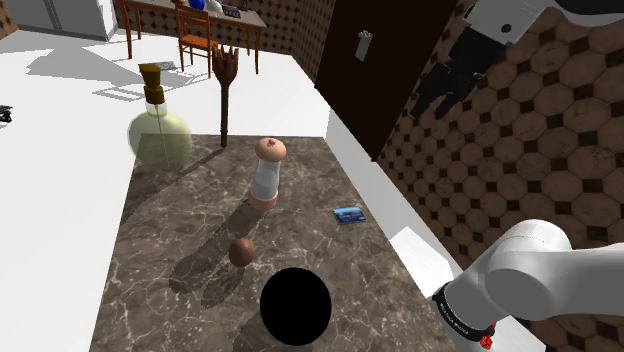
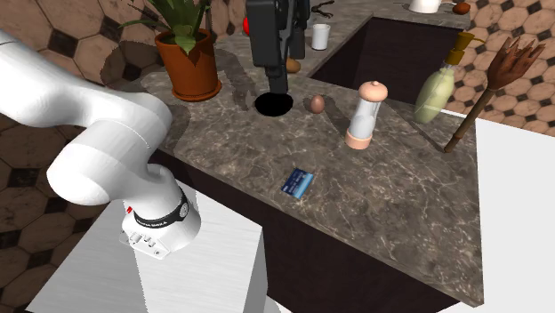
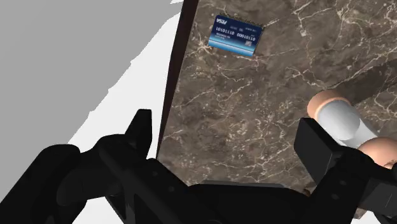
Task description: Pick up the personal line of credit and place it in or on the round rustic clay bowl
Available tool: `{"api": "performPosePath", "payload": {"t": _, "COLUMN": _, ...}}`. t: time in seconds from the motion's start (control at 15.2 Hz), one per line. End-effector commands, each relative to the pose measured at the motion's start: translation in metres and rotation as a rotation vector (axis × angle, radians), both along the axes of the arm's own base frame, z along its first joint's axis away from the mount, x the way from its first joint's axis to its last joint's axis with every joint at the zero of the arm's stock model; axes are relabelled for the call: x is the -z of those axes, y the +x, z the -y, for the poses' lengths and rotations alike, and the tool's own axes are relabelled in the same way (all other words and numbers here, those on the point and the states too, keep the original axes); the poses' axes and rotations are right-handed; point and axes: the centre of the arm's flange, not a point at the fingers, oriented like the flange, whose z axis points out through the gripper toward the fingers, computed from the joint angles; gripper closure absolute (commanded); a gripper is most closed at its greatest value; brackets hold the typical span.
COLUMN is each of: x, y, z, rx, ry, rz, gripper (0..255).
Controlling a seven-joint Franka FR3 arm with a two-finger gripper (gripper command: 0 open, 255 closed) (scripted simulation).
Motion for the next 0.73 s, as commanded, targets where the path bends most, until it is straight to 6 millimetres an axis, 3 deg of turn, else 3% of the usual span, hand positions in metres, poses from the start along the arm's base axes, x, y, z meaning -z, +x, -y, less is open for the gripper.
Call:
{"api": "performPosePath", "payload": {"t": 0.0, "x": 0.0, "y": 0.0, "z": 0.0, "rx": 0.0, "ry": 0.0, "rz": 0.0, "gripper": 0}}
{"api": "performPosePath", "payload": {"t": 0.33, "x": 0.056, "y": 0.05, "z": -0.032, "rx": -0.308, "ry": -0.1, "rz": -0.139, "gripper": 0}}
{"api": "performPosePath", "payload": {"t": 0.66, "x": 0.121, "y": 0.081, "z": -0.071, "rx": -0.615, "ry": -0.201, "rz": -0.278, "gripper": 0}}
